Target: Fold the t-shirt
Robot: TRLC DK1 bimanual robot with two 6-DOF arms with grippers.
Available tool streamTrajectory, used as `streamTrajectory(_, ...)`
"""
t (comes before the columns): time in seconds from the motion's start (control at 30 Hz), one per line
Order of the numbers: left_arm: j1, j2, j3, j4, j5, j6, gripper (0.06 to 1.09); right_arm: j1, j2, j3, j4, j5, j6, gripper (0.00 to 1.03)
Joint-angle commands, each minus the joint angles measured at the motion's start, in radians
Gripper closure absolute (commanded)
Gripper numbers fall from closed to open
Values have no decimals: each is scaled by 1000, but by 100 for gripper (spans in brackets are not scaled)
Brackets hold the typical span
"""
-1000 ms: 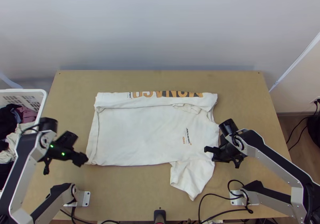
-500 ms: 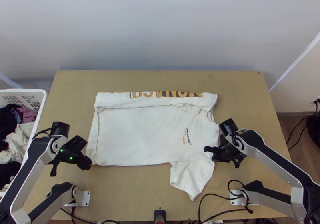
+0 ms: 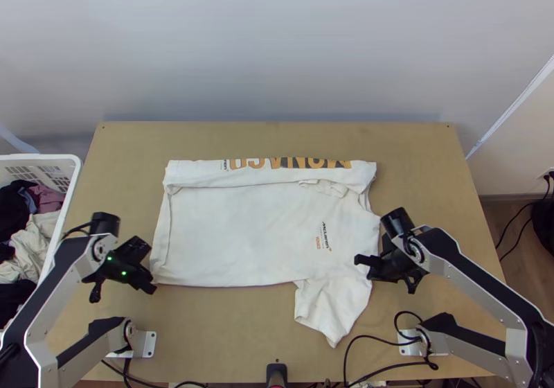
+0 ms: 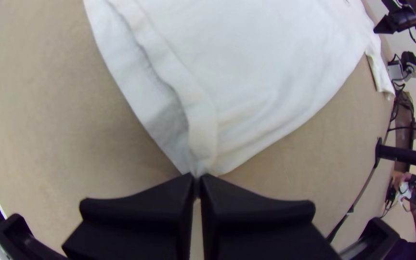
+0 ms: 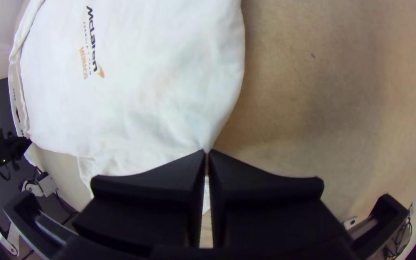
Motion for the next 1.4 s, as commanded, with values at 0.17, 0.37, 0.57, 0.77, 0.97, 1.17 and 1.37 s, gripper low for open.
streamTrajectory(0.17, 141, 61, -2, 7, 7, 133, 104, -23, -16, -33, -19, 50, -40, 99)
streamTrajectory(0.37, 107, 14, 65, -26, 63, 67, 104, 35, -61, 26, -24, 50, -22, 99)
streamTrajectory(0.57, 87, 25, 171, -30, 135, -19, 104, 46, -99, 106, -22, 51, -29, 100)
streamTrajectory(0.77, 89, 98, 255, 3, 165, -106, 104, 43, -105, 168, -13, 53, -51, 100)
streamTrajectory(0.97, 87, 181, 332, 60, 184, -187, 104, 21, -90, 224, 58, 70, -80, 100)
streamTrajectory(1.17, 61, 264, 427, 96, 187, -256, 105, 0, -55, 288, 130, 87, -89, 100)
streamTrajectory(1.37, 31, 353, 548, 115, 187, -322, 105, -49, 17, 362, 180, 87, -102, 100)
